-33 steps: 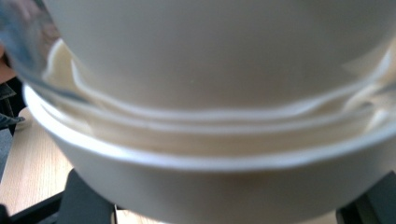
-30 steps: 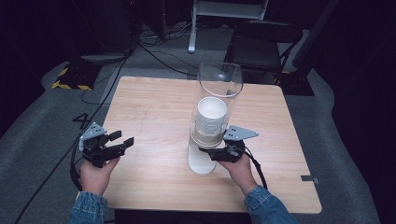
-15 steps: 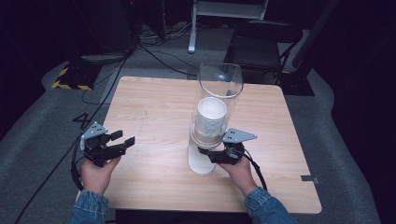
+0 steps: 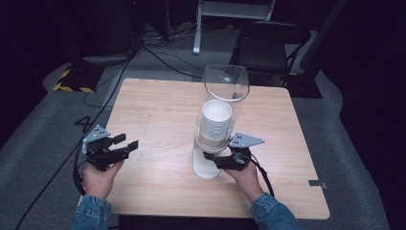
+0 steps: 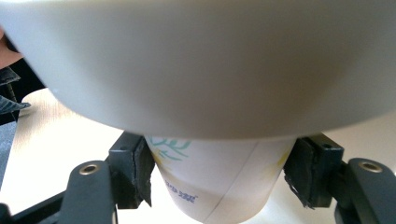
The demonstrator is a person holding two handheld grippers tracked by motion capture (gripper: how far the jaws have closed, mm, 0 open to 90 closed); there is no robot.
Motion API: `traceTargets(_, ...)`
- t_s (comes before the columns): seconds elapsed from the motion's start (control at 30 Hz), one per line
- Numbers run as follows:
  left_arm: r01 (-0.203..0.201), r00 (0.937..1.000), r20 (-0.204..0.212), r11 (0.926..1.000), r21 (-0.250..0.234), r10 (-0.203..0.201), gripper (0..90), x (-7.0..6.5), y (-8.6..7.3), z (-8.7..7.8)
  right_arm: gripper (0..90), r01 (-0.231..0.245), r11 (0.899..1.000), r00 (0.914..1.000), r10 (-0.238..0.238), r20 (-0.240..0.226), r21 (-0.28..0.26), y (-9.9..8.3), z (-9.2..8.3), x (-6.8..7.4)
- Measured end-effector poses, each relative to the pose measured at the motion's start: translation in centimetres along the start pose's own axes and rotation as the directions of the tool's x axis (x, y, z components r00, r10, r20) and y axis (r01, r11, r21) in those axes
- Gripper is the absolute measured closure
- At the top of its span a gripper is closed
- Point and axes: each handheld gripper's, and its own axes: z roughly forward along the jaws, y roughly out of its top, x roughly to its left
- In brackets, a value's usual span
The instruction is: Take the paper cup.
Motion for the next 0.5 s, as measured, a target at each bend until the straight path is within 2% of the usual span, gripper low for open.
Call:
traceTargets(0.27, 0.006, 1.0000, -0.002, 1.0000, 0.002, -0.006, 38.3, 0.05, -0.16, 0.10, 33.4, -0.001, 1.000, 1.0000, 0.001, 0.004, 0.001, 0.05, 0.06, 0.03)
traceTargets(0.5, 0.006, 1.0000, 0.000, 1.0000, 0.003, -0.006, 38.3, 0.01, -0.19, 0.05, 33.6, 0.031, 0.999, 0.9995, -0.031, 0.005, -0.009, -0.06, 0.22, -0.35)
